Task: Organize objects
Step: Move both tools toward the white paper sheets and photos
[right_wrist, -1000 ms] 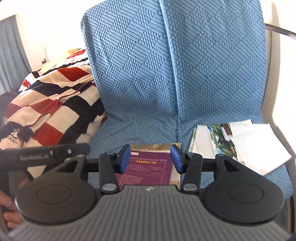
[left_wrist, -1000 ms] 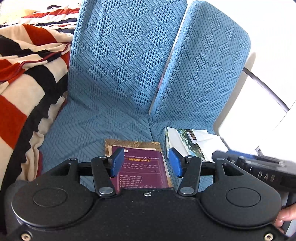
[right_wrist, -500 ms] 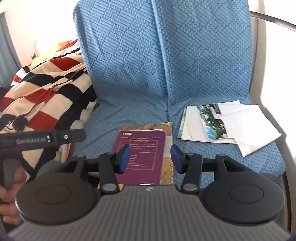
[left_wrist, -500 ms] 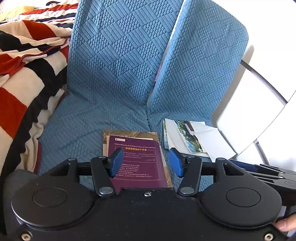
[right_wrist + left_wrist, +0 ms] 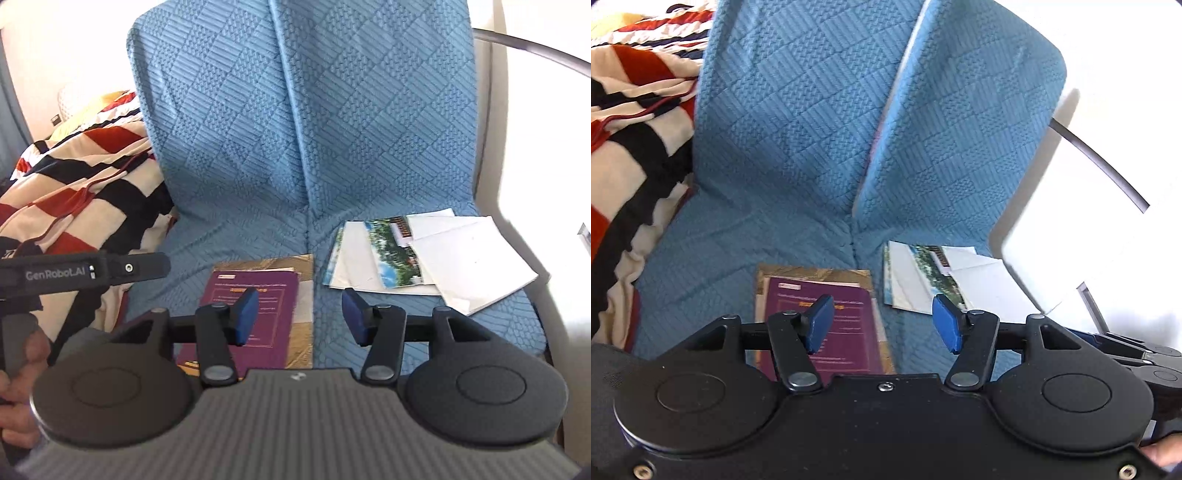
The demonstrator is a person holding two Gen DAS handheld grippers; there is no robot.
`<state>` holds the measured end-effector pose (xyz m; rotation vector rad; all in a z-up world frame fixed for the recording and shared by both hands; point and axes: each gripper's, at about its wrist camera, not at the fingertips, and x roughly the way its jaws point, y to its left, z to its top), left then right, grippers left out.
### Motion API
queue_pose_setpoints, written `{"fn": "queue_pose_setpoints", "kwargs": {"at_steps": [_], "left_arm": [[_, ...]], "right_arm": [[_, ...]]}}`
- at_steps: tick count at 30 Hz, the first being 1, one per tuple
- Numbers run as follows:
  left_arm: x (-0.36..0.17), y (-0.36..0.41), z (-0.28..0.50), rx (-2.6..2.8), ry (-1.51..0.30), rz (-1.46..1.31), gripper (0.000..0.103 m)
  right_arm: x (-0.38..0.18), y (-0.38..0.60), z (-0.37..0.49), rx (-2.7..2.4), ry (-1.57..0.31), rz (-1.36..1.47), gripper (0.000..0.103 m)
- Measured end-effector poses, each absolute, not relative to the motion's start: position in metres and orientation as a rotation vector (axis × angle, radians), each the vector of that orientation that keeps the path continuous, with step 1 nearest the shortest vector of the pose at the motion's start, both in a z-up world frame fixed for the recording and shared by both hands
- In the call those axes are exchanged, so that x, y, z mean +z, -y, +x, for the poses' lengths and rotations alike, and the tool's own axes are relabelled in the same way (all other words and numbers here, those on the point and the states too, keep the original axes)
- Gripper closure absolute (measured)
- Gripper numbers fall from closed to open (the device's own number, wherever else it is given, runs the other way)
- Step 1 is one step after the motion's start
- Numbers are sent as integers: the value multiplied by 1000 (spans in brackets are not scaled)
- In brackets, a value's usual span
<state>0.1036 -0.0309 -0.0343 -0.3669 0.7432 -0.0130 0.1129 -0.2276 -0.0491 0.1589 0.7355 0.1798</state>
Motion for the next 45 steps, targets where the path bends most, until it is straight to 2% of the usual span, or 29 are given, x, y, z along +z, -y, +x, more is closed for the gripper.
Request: {"fn": "queue_pose_setpoints", "kwargs": {"at_steps": [18, 45], "left_arm": [[-42, 85, 142, -95, -779, -320, 46], [-80, 167, 209, -183, -898, -286, 46]], "right_arm": [[-63, 277, 109, 88, -738, 196, 51], [-106, 375, 110, -52, -760, 301, 50]]}}
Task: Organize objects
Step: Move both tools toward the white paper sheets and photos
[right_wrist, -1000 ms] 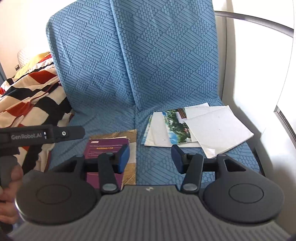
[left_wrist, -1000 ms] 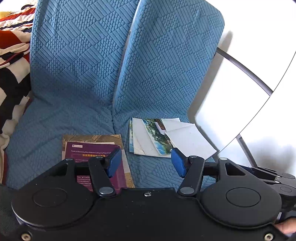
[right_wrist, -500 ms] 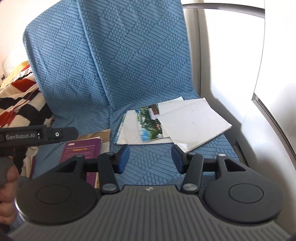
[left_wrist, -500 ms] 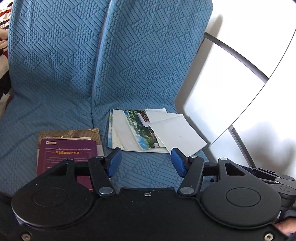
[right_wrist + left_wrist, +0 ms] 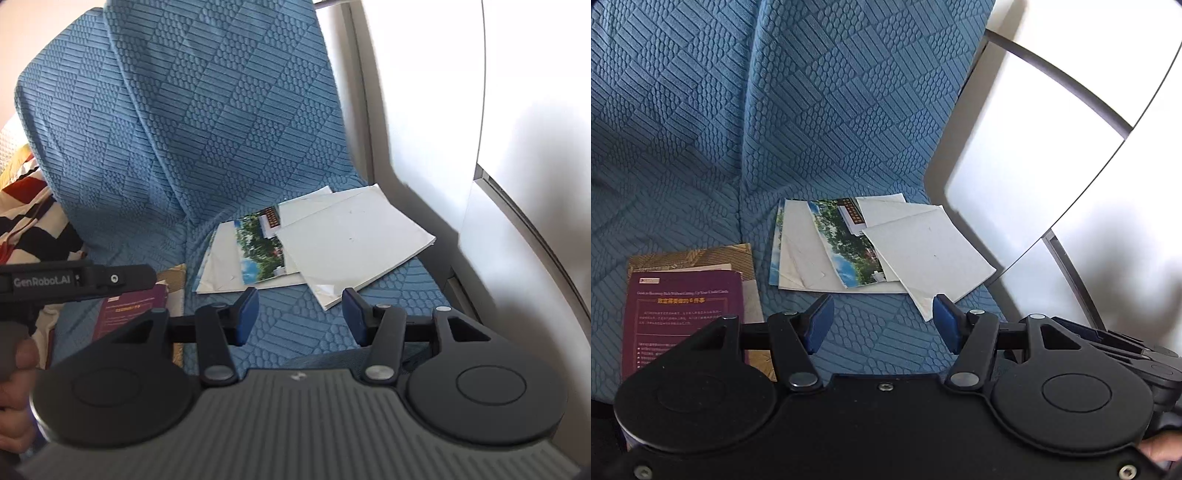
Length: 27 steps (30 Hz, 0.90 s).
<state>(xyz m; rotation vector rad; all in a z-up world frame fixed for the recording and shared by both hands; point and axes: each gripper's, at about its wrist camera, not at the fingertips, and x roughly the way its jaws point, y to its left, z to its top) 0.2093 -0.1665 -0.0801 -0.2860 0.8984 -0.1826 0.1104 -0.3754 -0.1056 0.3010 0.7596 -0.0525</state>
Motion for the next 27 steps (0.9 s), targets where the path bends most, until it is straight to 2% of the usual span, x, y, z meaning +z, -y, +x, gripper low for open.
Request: {"fn": "queue_pose_setpoints", "kwargs": {"at_steps": [4, 16, 19, 27], "left_arm": [[-90, 175, 224, -204, -914, -305, 46], [-143, 187, 282, -263, -1011, -455, 48], [-159, 192, 295, -278, -1039, -505, 56], [-206, 205, 322, -315, -1113, -611, 58]], "right_arm": [[-114, 391, 116, -65, -762, 324, 47], [-164, 442, 150, -96, -804, 426, 47], [-179, 453, 162, -95, -824, 457, 47], [-213, 469, 184, -64, -855, 567, 47]]}}
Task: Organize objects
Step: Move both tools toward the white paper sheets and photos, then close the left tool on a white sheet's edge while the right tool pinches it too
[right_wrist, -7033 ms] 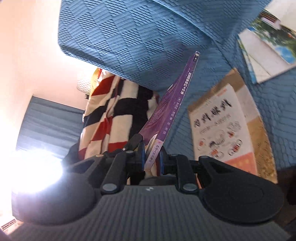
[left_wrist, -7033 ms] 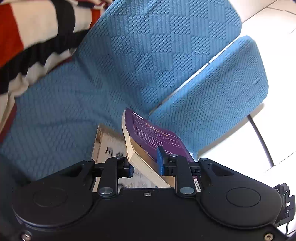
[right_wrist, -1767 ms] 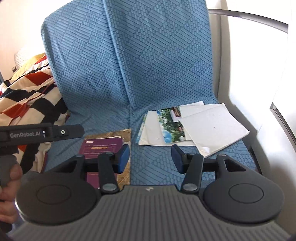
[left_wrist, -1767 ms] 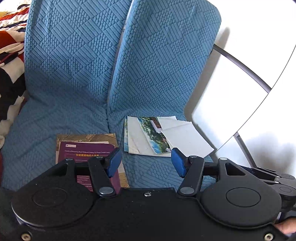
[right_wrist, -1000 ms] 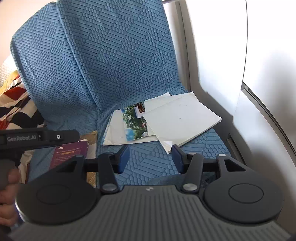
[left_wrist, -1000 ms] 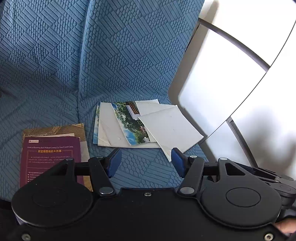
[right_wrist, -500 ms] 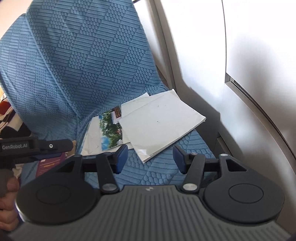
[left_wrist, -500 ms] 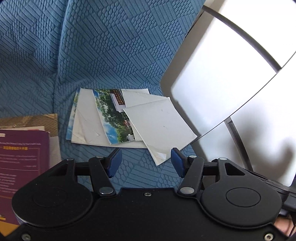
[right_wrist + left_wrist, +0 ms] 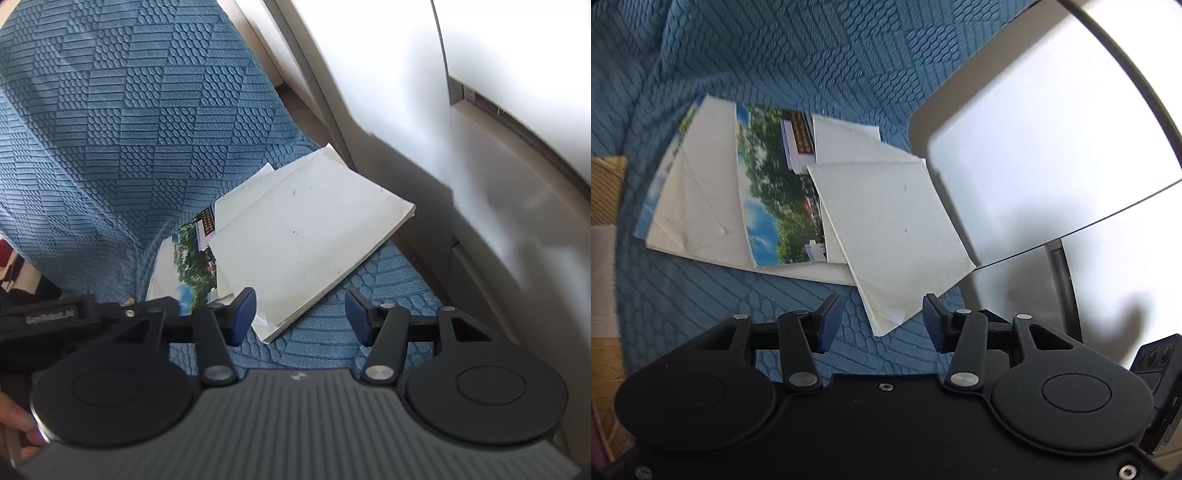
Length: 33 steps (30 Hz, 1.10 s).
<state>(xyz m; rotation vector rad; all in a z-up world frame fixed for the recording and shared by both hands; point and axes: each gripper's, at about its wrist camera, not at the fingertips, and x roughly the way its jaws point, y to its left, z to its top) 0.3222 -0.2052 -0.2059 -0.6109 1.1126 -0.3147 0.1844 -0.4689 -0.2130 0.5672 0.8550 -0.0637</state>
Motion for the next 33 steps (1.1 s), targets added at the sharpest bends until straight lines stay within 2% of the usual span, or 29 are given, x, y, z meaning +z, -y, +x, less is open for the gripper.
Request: {"fn": "queue_pose_setpoints", "kwargs": {"at_steps": [6, 10, 13, 17, 31, 32, 33], "left_arm": [[-234, 210, 341, -322, -1162, -652, 58], [-245, 218, 350, -332, -1180, -641, 59], [-250, 222, 354, -338, -1193, -646, 60], [-257, 225, 356, -341, -1213, -658, 61], [-276, 213, 367, -382, -1239, -866, 58], [-279, 211, 368, -387, -1243, -889, 59], [-282, 208, 369, -377, -1251, -925, 66]], "right_arm": [[-242, 477, 199, -35, -897, 630, 50], [-250, 482, 205, -16, -904, 656, 57], [-251, 481, 217, 17, -917, 635, 68], [-252, 482, 231, 23, -921, 602, 76], [-266, 486, 243, 49, -982, 648, 81], [-267, 486, 243, 50, -982, 651, 81], [-267, 486, 242, 51, -982, 655, 81]]}}
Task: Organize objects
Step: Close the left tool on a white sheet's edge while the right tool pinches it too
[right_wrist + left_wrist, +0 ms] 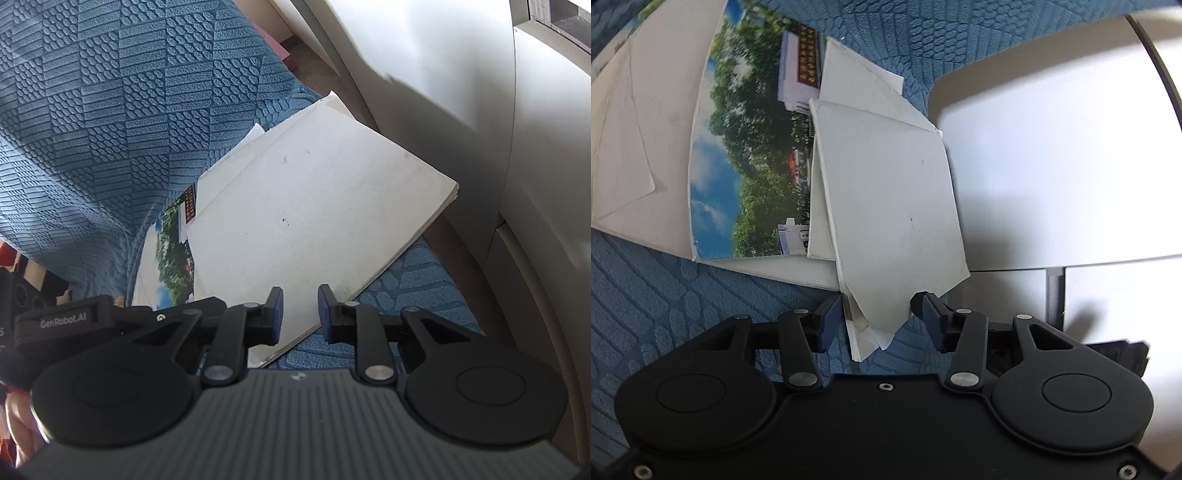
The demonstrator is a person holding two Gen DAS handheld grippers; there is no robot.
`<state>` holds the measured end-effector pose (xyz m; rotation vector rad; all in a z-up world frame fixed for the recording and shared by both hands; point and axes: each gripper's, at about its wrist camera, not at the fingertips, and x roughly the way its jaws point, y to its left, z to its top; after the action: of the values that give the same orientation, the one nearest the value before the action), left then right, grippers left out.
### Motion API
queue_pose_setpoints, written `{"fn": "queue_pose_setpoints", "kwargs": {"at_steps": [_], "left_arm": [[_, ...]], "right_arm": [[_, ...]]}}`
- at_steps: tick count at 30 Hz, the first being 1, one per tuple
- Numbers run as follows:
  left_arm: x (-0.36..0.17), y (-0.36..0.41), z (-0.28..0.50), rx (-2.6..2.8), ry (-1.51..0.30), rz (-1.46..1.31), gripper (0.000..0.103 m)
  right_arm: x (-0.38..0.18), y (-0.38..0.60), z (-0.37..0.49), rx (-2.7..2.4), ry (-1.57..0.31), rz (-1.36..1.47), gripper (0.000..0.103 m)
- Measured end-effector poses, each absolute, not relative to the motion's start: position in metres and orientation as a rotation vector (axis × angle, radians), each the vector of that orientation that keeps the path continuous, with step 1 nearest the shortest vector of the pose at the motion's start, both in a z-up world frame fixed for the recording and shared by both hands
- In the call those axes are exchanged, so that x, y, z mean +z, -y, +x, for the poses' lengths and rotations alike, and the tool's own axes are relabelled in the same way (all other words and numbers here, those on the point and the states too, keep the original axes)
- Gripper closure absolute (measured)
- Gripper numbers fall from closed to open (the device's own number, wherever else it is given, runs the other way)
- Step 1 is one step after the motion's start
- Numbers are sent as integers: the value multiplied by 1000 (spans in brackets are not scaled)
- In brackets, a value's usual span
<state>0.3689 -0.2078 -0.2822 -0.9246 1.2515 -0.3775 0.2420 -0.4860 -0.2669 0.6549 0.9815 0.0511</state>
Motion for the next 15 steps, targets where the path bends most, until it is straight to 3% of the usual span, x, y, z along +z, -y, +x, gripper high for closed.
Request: {"fn": "queue_pose_setpoints", "kwargs": {"at_steps": [3, 10, 11, 15], "left_arm": [[-292, 201, 371, -326, -1296, -970, 90], [-287, 204, 365, -289, -1278, -924, 97], [-285, 205, 364, -294, -1270, -922, 102], [-270, 209, 362, -302, -1239, -920, 102]], "right_arm": [[-268, 486, 242, 52, -981, 666, 81], [-268, 485, 241, 50, -981, 687, 81], [-268, 485, 241, 48, -980, 693, 80], [-259, 490, 233, 36, -928, 719, 76]]}}
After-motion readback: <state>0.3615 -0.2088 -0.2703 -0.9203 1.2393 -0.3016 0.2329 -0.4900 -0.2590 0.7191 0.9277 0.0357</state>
